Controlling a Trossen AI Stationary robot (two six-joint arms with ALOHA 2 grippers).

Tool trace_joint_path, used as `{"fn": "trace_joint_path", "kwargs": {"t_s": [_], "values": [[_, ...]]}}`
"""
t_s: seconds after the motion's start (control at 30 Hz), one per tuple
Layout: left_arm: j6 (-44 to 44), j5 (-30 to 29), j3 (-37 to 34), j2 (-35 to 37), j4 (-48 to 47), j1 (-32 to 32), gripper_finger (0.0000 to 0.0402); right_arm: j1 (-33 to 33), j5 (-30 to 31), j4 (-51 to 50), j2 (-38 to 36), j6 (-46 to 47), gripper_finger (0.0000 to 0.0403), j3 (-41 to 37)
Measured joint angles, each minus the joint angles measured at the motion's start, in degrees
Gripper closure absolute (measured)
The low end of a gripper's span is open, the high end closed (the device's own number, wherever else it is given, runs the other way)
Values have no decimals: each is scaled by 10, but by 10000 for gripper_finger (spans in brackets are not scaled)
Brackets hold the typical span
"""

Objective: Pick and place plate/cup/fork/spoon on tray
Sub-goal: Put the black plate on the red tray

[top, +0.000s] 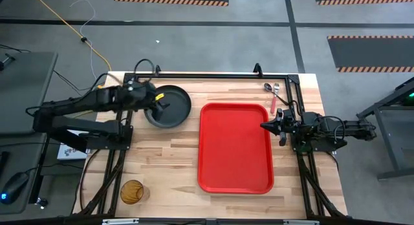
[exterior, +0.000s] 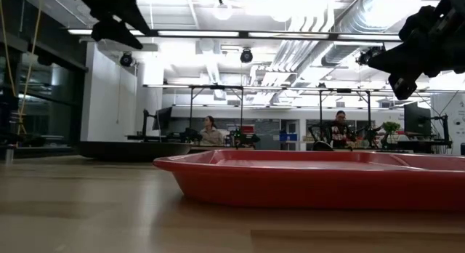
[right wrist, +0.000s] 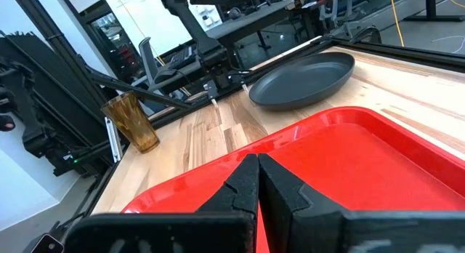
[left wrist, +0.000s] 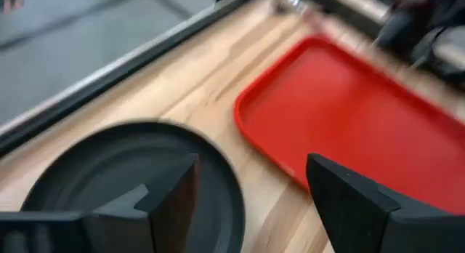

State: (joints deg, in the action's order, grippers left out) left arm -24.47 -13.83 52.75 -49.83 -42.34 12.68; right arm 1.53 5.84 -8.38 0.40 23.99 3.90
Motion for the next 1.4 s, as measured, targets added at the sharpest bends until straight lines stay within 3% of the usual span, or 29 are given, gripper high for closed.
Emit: {"fn": "trace_joint_path", "kwargs": {"t_s": [0.3,0.63,0.9,1.2,1.4], "values": [[17,111,96,-143,-162,59,146,0,0,0,0,0,403,0],[93,121,96,-260,-166,61,147,0,0,0,0,0,403,0],[101,185,96,-345,-161,59,147,0,0,0,0,0,403,0],[93,185,96,-411,-103,22,147,0,0,0,0,0,403,0],[80,116,96,-453,-102,-18,147,0,0,0,0,0,403,0]]}}
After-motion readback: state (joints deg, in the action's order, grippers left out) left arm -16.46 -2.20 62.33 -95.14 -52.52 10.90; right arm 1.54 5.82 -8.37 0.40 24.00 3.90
